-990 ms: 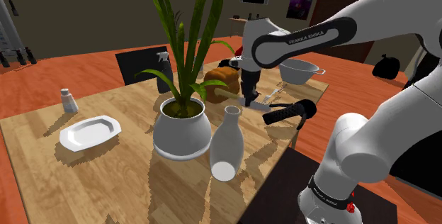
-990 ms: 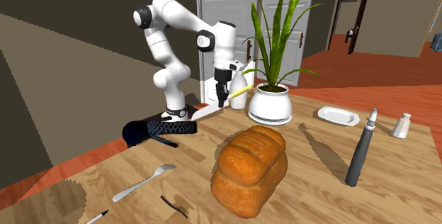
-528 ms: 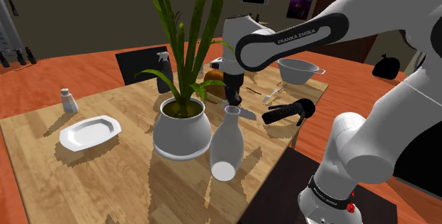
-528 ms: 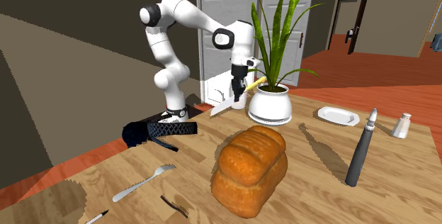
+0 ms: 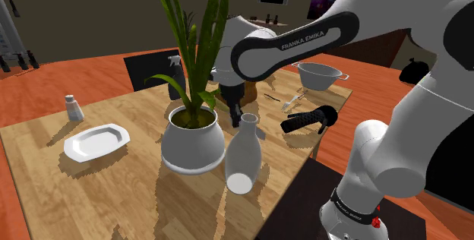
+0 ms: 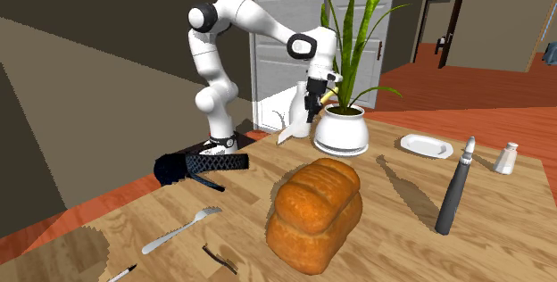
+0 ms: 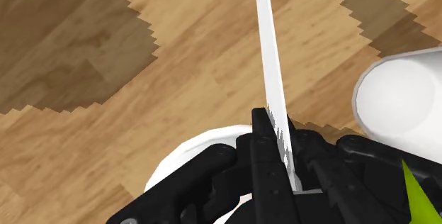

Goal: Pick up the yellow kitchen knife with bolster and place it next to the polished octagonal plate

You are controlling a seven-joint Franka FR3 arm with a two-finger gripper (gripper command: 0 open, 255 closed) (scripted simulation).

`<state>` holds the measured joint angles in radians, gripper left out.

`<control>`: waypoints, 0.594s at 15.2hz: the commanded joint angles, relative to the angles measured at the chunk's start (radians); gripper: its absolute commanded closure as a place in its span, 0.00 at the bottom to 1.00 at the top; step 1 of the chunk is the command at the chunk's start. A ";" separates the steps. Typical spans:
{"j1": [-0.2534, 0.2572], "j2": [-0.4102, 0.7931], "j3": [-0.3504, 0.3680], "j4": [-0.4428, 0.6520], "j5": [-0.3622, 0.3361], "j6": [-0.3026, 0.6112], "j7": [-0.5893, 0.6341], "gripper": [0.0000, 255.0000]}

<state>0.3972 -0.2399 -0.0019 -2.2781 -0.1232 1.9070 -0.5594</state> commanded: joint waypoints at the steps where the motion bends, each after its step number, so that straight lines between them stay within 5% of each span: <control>1: 0.038 0.056 0.034 0.052 0.061 0.075 0.049 1.00; 3: 0.072 0.103 0.042 0.103 0.064 0.067 0.091 1.00; 4: 0.051 0.063 0.032 0.070 -0.110 -0.143 0.076 1.00; 5: 0.052 0.063 0.032 0.070 -0.110 -0.143 0.076 0.00; 9: 0.062 -0.494 -0.210 -0.401 0.177 0.371 -0.213 0.00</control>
<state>0.4527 -0.5809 -0.1362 -2.5556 -0.0231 2.1430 -0.6800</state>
